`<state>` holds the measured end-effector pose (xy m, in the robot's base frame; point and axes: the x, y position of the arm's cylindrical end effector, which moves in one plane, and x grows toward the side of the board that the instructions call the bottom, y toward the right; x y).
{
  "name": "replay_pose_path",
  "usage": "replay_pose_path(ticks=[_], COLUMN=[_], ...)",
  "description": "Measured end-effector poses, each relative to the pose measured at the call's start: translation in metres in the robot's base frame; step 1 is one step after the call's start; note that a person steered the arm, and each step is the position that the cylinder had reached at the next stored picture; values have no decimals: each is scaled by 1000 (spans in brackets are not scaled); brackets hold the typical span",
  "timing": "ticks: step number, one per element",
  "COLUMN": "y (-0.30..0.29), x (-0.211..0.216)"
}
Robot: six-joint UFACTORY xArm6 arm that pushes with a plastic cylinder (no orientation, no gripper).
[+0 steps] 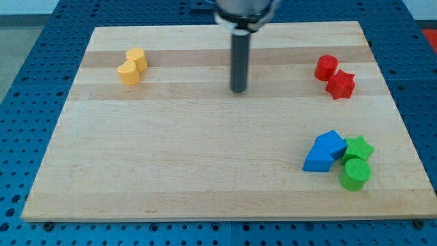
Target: Separate the yellow blocks
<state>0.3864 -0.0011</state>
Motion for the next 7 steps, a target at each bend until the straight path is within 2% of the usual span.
replay_pose_path(ticks=[2, 5, 6, 7], y=[-108, -255, -280, -280], x=[32, 46, 17, -44])
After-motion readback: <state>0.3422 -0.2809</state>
